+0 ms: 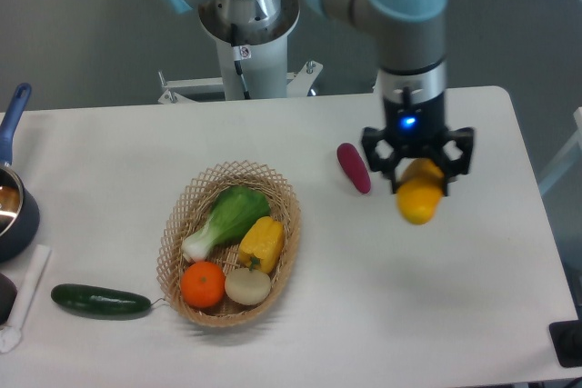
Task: Pick up the mango from the basket
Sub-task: 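Lift the yellow mango out of the basket and carry it toward the eggplant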
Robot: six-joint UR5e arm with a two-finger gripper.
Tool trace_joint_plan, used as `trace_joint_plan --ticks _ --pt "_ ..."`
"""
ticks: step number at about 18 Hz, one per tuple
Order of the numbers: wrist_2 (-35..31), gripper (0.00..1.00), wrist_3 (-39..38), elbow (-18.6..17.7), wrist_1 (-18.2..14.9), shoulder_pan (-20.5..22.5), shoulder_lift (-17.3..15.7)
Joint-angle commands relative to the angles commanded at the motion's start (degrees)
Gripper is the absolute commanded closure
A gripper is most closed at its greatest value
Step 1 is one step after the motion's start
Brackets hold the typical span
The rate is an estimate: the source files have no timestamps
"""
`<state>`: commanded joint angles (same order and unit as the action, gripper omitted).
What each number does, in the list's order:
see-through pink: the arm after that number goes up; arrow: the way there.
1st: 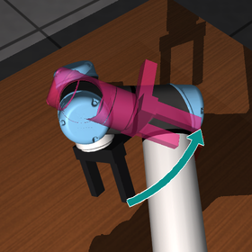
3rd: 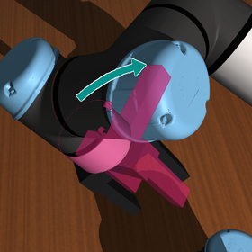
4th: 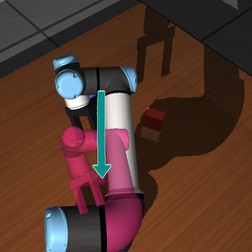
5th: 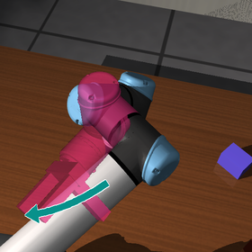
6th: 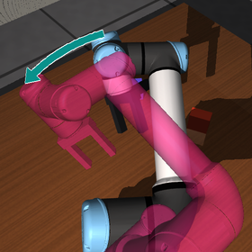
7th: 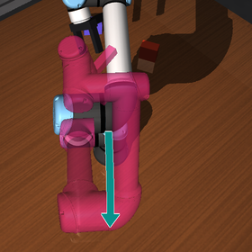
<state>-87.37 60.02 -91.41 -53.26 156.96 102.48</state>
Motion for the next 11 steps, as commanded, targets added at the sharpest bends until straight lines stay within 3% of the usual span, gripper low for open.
trace_joint_plan --ticks 11 --pt "0.88 0.28 0.54 0.35 0.00 2.38 0.00"
